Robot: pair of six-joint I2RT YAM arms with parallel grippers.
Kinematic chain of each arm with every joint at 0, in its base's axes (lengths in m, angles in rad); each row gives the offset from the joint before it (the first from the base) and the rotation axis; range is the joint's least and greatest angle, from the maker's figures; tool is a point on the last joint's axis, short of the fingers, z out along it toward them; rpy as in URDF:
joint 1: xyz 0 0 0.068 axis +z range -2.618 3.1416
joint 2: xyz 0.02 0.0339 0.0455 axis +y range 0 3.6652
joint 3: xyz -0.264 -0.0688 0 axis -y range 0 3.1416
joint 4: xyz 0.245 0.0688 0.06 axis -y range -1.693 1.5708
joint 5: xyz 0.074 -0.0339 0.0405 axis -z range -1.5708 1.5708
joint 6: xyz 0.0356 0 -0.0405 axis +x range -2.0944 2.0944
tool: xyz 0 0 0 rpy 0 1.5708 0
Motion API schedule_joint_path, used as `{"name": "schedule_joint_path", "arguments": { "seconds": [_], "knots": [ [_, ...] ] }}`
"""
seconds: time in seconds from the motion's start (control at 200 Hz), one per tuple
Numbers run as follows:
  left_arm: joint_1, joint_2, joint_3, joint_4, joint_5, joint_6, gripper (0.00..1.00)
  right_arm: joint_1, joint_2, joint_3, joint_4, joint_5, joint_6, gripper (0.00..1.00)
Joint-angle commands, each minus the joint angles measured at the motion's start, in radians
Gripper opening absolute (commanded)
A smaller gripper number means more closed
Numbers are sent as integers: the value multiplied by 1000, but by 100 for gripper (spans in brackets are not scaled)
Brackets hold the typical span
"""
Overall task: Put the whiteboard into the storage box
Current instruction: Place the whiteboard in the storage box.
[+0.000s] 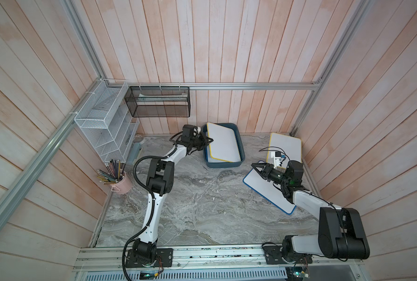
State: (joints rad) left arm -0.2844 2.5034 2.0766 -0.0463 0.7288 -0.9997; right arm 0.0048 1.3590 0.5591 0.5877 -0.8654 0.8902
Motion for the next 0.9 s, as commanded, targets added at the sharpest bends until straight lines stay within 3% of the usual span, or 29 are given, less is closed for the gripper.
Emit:
{"name": "schedule_joint_path", "arguments": {
  "seconds": [0.0, 0.27, 0.415, 0.605, 0.895],
  "knots": [
    [-4, 24, 55, 23, 33, 16, 0, -5, -24, -13, -11, 10, -9, 33],
    [-13, 68, 122, -102, 10, 67, 0, -5, -32, -9, -8, 16, 2, 33],
    [-13, 56, 121, -155, -33, 100, 15, -5, -40, -4, -26, 20, -6, 33],
    [-13, 32, 121, -190, -61, 140, 21, -5, -38, -8, -20, 21, -2, 33],
    [-13, -34, 96, -247, -137, 221, 44, -5, -43, 13, -60, 16, -24, 33]
  ]
}}
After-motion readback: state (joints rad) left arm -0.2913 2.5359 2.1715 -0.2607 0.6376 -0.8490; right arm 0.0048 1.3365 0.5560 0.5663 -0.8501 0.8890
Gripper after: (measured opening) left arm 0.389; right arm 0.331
